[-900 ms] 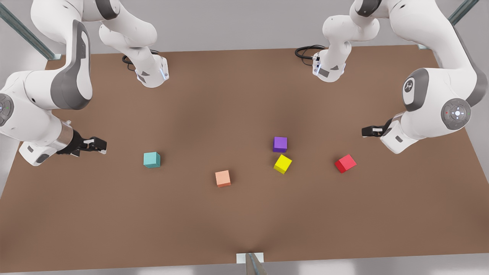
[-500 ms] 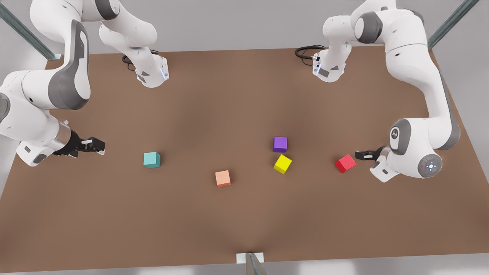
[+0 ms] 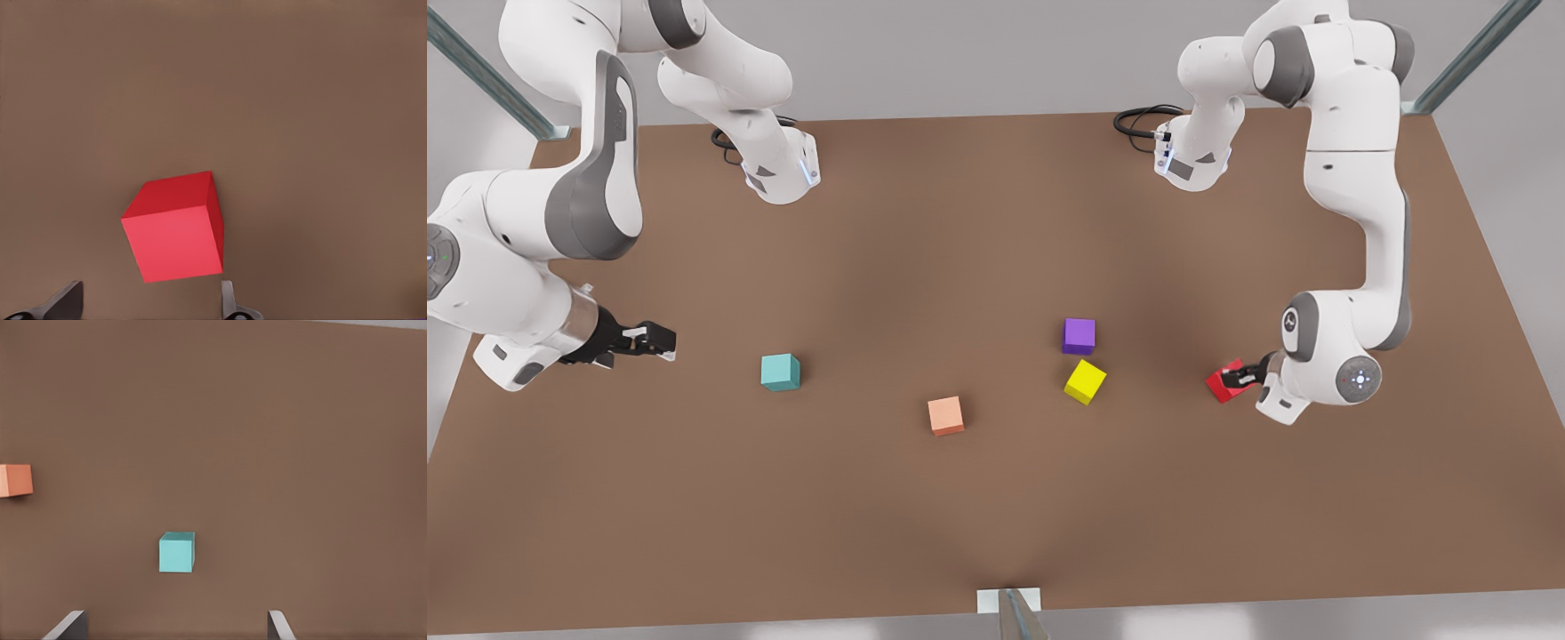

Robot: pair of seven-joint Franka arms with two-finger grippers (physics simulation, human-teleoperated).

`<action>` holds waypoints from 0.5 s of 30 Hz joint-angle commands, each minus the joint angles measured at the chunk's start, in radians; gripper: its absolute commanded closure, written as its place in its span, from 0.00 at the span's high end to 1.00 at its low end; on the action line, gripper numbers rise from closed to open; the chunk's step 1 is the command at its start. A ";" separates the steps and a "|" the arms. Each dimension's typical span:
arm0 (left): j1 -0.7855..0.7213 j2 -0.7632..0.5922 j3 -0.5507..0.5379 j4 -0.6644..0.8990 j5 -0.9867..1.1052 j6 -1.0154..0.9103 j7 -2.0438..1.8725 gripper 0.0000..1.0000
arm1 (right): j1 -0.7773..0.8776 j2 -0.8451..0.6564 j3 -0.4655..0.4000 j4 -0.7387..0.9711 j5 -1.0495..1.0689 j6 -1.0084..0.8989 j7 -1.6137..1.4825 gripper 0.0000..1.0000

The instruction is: Pick up red wooden cube and pass to hand red wooden cube and place in blue wooden cube

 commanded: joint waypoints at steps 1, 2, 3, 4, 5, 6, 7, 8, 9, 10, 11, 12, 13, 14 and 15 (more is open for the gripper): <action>0.000 0.008 0.000 0.000 0.000 0.122 -0.357 1.00 | 0.000 -0.002 0.000 0.000 0.001 -0.003 -0.008 1.00; -0.001 0.019 0.000 0.000 0.000 0.133 -0.362 1.00 | 0.000 -0.001 0.000 0.000 0.001 -0.003 -0.008 1.00; 0.000 0.024 0.000 0.000 0.000 0.144 -0.371 1.00 | 0.000 -0.001 0.000 0.000 0.001 -0.003 -0.008 1.00; 0.000 0.028 0.000 0.000 0.000 0.147 -0.371 1.00 | 0.000 -0.001 0.000 0.000 0.001 -0.003 -0.008 1.00; 0.000 0.030 0.000 -0.002 0.000 0.155 -0.371 1.00 | 0.000 -0.001 0.000 0.000 0.001 -0.003 -0.008 1.00; 0.000 0.031 0.000 -0.013 0.000 0.156 -0.372 1.00 | 0.000 -0.001 0.000 0.000 0.001 -0.003 -0.008 1.00; 0.000 0.036 0.000 -0.014 0.000 0.158 -0.371 1.00 | 0.000 -0.001 0.000 0.000 0.001 -0.003 -0.008 1.00; 0.000 0.036 0.000 -0.014 0.000 0.158 -0.371 1.00 | 0.000 -0.001 0.000 0.000 0.001 -0.003 -0.008 1.00; 0.000 0.036 0.000 -0.014 0.000 0.164 -0.371 1.00 | 0.000 -0.001 0.000 0.000 0.001 -0.003 -0.008 1.00; 0.000 0.037 0.000 -0.019 0.000 0.162 -0.369 1.00 | 0.000 -0.001 0.000 0.000 0.001 -0.003 -0.008 1.00; 0.000 0.037 0.000 -0.040 0.000 0.164 -0.366 1.00 | 0.000 -0.001 0.000 0.000 0.001 -0.003 -0.008 1.00; 0.002 0.047 0.000 -0.045 0.000 0.165 -0.365 1.00 | 0.000 -0.001 0.000 0.000 0.001 -0.003 -0.008 1.00; 0.002 0.051 0.000 -0.051 0.000 0.185 -0.365 1.00 | 0.002 -0.001 0.000 0.000 0.001 -0.003 -0.008 1.00; 0.002 0.062 0.000 -0.060 0.000 0.213 -0.365 1.00 | 0.002 -0.001 0.000 0.000 0.001 -0.003 -0.008 1.00; 0.003 0.070 0.000 -0.060 0.000 0.219 -0.365 1.00 | 0.002 -0.001 0.000 0.000 0.001 -0.003 -0.008 1.00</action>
